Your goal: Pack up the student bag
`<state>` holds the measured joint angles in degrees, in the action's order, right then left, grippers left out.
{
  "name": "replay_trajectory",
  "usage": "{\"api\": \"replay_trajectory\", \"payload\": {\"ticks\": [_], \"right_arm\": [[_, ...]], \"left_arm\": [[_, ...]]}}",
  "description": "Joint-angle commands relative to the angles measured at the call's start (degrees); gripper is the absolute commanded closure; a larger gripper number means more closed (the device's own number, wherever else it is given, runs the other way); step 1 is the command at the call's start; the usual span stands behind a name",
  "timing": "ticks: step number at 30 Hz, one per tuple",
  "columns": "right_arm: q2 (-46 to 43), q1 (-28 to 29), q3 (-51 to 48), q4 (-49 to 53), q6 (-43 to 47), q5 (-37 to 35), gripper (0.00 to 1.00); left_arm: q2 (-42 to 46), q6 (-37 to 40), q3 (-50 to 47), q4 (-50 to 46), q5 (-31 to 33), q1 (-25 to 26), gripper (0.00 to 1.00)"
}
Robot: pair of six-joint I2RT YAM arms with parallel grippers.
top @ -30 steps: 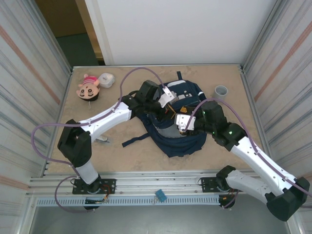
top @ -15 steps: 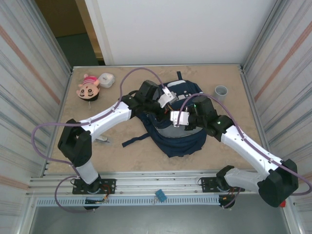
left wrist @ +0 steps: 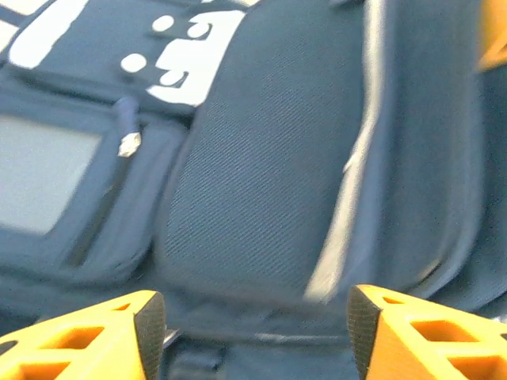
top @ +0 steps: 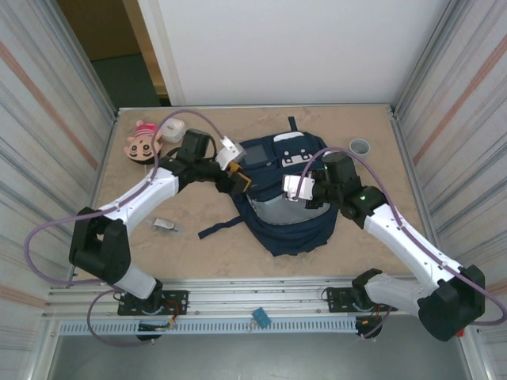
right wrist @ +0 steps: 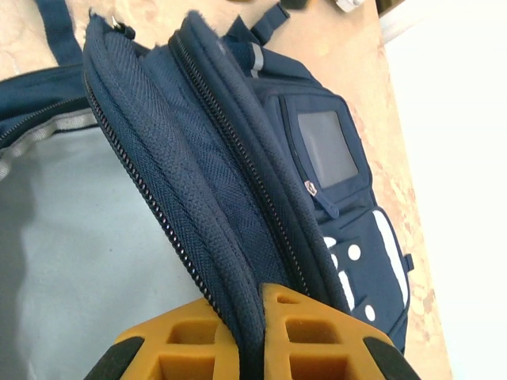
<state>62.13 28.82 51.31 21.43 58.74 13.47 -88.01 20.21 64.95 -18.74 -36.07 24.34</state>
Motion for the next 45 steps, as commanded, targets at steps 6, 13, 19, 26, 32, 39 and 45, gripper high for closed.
{"api": "replay_trajectory", "payload": {"ticks": [6,13,19,26,32,39,45], "right_arm": [[-2.9,-0.6,0.2,-0.7,-2.8,1.4,1.0],[-3.4,-1.0,0.0,-0.5,-3.4,1.7,1.0],[-3.8,-1.2,-0.3,-0.4,-3.7,2.1,1.0],[-3.6,-1.9,-1.1,-2.2,-5.6,2.6,1.0],[-1.5,-2.0,-2.0,-3.8,-8.1,1.4,1.0],[0.8,-2.8,-5.2,-9.0,-12.1,2.0,1.0],[0.1,-2.9,-1.6,-3.2,-19.1,1.0,0.73]], "left_arm": [[-8.4,17.6,-0.4,-5.0,8.3,-1.3,0.34],[-15.8,17.3,5.8,-6.2,6.0,-0.7,0.34],[-18.1,16.8,8.6,-5.4,6.7,0.7,0.44],[-19.3,19.0,10.9,-10.5,3.5,1.2,0.83],[-15.6,16.5,9.5,-14.5,-3.0,1.2,1.0],[-10.1,7.5,4.2,-13.1,-7.1,2.3,1.0],[-9.2,-1.0,2.3,-11.3,-5.3,2.3,1.0]]}}
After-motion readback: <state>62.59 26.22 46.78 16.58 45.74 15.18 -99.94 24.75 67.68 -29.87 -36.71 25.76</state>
